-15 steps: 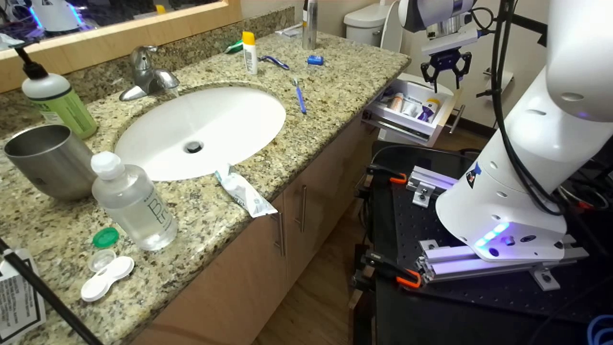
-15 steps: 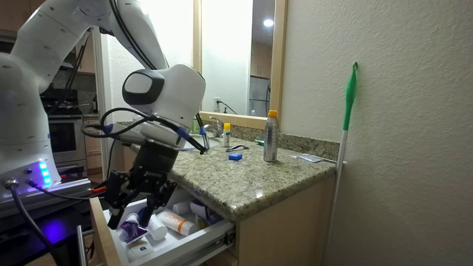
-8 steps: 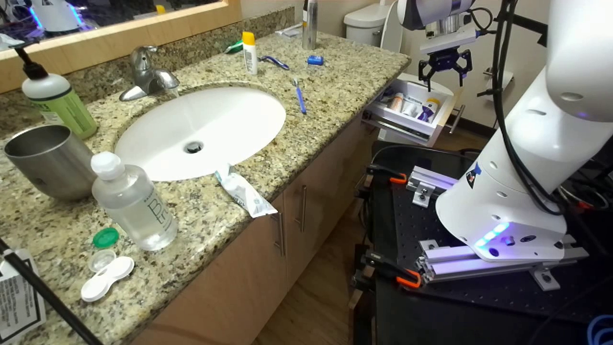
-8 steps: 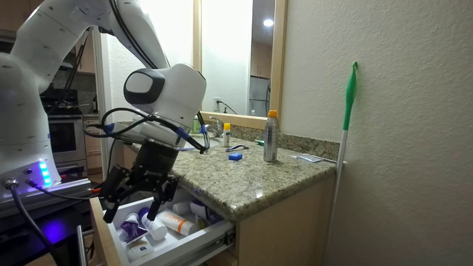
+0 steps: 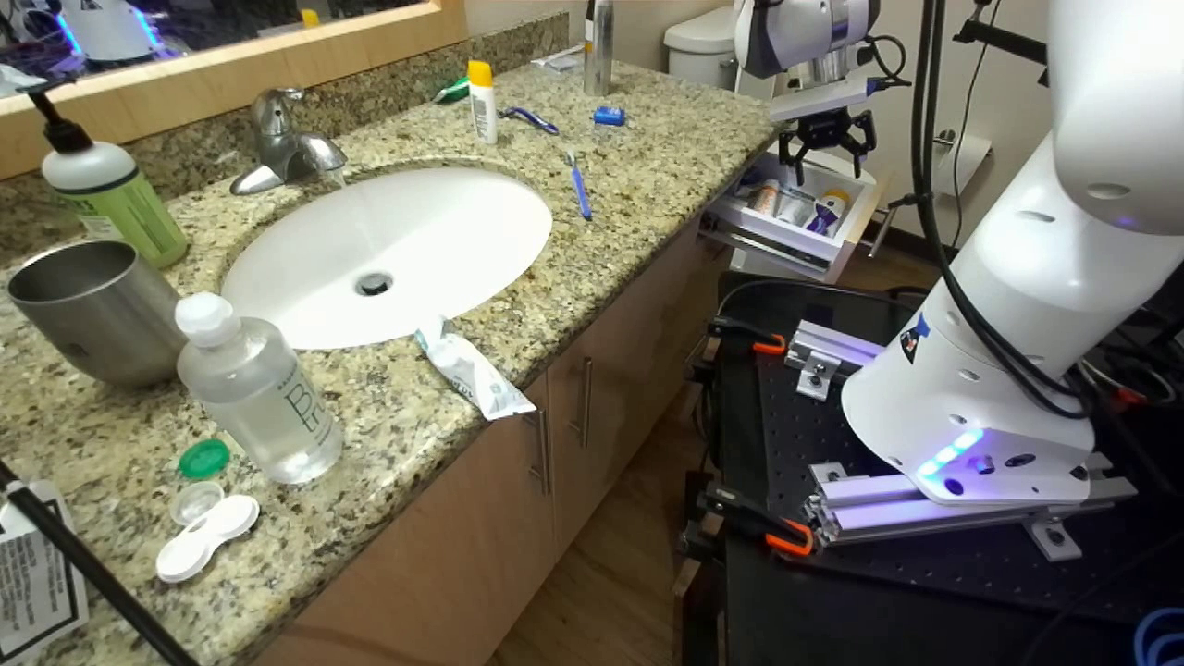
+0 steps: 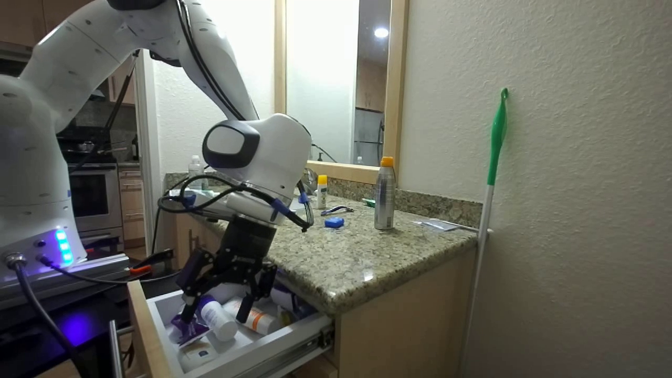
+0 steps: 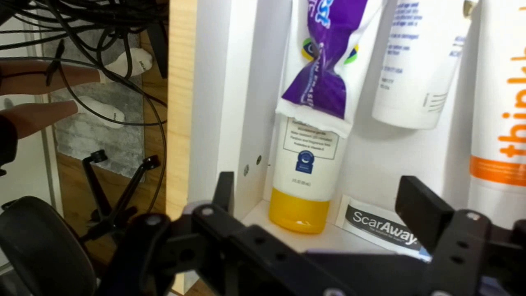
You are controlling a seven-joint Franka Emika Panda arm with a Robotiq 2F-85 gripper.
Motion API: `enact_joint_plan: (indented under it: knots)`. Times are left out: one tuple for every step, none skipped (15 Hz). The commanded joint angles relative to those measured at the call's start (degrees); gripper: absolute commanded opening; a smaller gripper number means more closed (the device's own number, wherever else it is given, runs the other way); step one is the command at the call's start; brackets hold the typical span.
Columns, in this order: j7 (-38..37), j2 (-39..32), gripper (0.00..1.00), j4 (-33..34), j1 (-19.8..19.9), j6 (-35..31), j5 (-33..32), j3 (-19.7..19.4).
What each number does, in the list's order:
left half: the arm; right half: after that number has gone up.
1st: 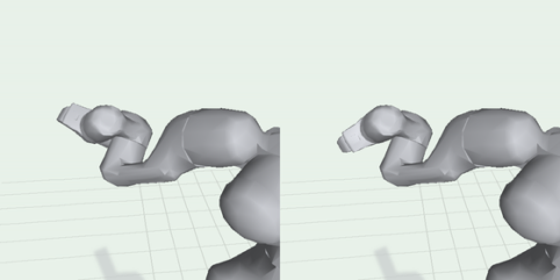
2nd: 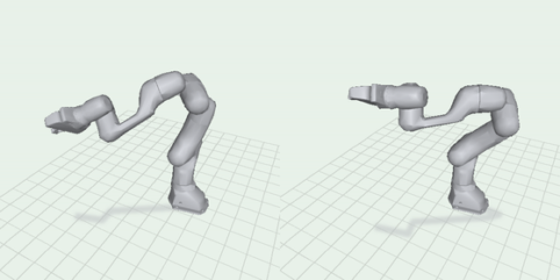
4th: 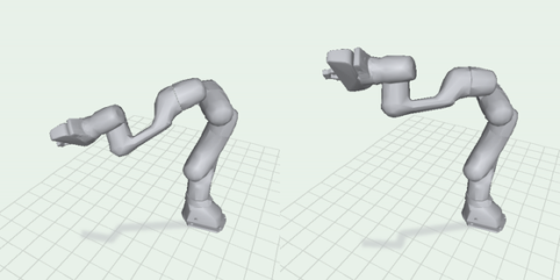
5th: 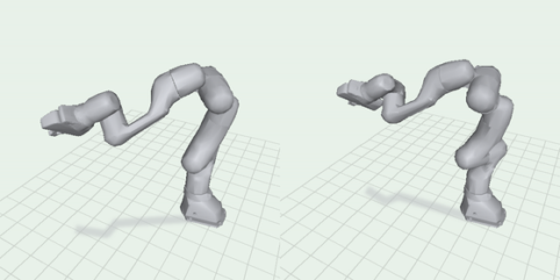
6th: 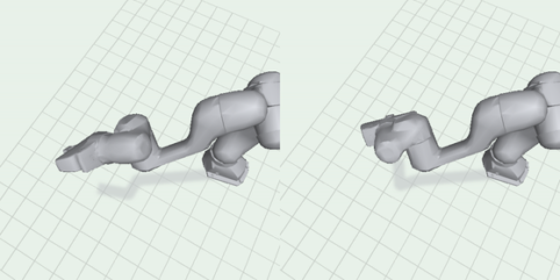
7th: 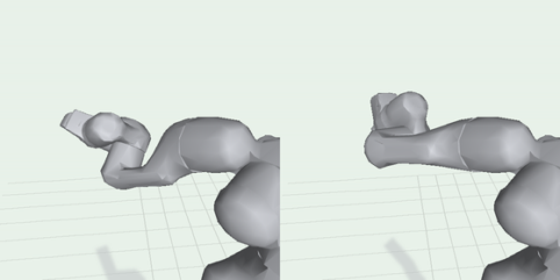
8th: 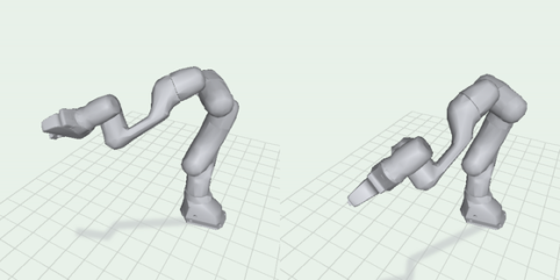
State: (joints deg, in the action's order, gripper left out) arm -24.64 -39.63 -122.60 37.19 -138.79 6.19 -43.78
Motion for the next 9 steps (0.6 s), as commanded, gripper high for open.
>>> enact_joint_plan:
  knots:
    - [-0.29,-1.04,1.00,0.72,-0.06,0.21,0.19,0.14]
    - [-0.44,-1.69,1.00,1.08,-0.09,0.21,0.21,0.15]
    - [-0.46,-1.92,1.00,1.21,-0.08,0.22,0.21,0.15]
    - [2.31,1.63,1.00,-2.06,1.35,-4.37,1.69,0.70]
    - [3.75,2.76,1.00,-3.89,2.52,-8.54,3.14,1.55]
    - [5.32,3.22,1.00,-5.47,4.06,-12.94,5.21,2.87]
    - [7.25,3.48,1.00,-6.65,5.43,-16.69,6.96,4.11]
    - [9.12,3.29,1.00,-7.59,7.45,-19.89,8.78,6.11]
    - [11.10,3.52,1.00,-8.34,9.66,-22.21,10.12,8.28]
